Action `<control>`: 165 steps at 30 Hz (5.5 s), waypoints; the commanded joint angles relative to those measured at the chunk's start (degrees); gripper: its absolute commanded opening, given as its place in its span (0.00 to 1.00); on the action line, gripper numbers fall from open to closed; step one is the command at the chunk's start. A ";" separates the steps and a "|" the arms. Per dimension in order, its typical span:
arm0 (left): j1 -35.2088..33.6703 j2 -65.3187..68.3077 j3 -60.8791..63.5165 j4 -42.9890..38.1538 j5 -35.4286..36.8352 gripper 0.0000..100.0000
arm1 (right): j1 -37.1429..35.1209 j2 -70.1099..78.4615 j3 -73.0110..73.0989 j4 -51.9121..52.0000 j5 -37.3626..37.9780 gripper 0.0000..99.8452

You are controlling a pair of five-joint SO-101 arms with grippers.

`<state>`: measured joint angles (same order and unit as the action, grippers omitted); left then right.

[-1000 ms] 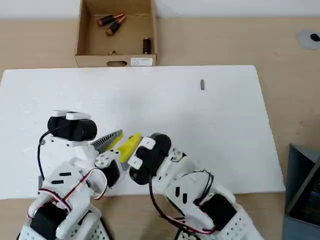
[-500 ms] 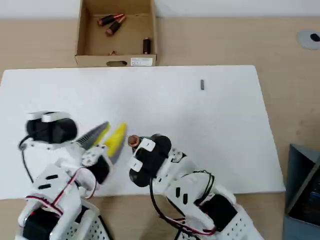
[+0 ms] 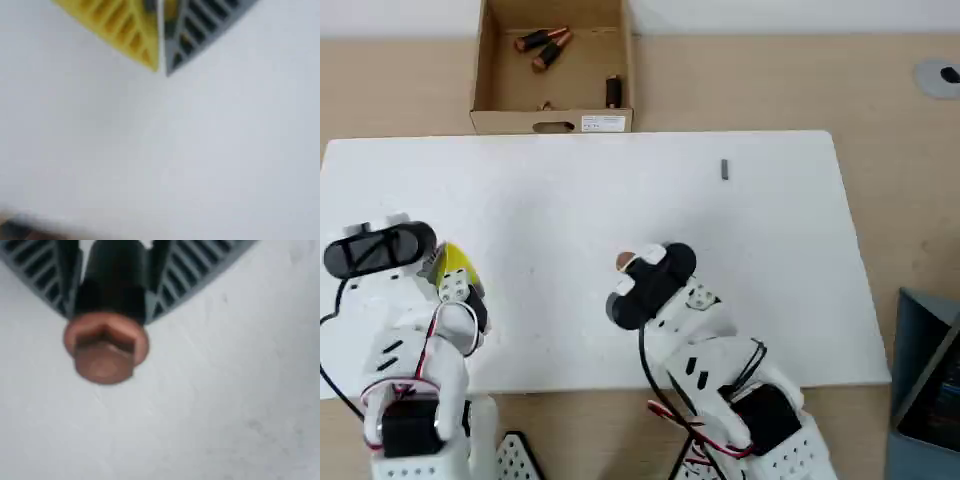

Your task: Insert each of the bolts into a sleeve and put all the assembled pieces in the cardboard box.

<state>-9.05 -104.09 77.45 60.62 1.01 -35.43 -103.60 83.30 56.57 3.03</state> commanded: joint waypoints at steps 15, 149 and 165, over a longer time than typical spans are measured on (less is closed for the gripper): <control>-2.29 -0.40 16.97 -0.53 -0.35 0.00 | 4.44 41.19 -47.96 -3.52 -7.30 0.01; -0.26 -0.40 16.88 -0.35 -0.53 0.00 | 34.33 60.44 -72.57 29.80 -3.96 0.01; -0.26 -0.40 16.88 -0.35 -0.53 0.00 | 34.42 20.09 -7.43 1.41 -4.04 0.01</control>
<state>-9.93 -104.00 94.68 60.62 0.66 -1.85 -76.79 69.41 60.88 -0.57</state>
